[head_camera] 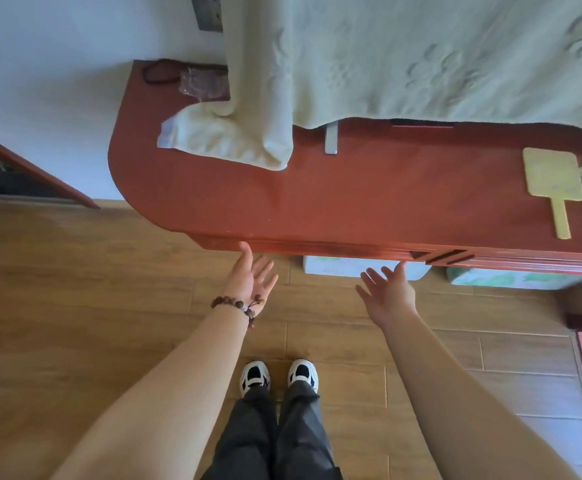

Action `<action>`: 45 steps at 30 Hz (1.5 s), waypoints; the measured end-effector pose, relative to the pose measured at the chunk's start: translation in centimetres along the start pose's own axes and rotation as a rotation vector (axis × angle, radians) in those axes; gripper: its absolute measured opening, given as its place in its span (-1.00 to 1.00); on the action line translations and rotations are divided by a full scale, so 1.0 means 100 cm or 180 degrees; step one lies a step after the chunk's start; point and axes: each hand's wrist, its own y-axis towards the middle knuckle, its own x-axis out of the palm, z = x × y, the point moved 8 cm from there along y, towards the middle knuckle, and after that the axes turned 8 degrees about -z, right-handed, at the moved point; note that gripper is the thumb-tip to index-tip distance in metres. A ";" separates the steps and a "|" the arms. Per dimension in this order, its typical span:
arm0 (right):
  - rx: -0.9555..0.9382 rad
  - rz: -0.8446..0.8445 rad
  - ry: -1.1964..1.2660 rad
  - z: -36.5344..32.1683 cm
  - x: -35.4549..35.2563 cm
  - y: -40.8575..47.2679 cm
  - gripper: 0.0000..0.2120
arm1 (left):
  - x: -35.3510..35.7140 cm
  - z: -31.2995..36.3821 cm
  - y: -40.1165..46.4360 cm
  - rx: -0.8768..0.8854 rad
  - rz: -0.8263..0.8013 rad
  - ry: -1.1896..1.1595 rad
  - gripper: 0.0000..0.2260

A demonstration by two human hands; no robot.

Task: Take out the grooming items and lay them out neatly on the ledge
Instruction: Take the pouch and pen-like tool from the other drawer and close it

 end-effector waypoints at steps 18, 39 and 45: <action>0.0176 -0.0451 0.1249 0.017 -0.005 0.021 -0.12 | -0.013 -0.035 0.004 0.0080 -0.0126 -0.1177 -0.13; 0.0213 -0.0278 0.1300 0.107 -0.103 -0.078 -0.12 | -0.092 -0.117 -0.115 -0.0097 0.0077 -0.1376 -0.10; 0.0198 -0.0197 0.1265 0.115 -0.111 -0.090 -0.15 | -0.099 -0.126 -0.125 -0.0101 0.0091 -0.1369 -0.10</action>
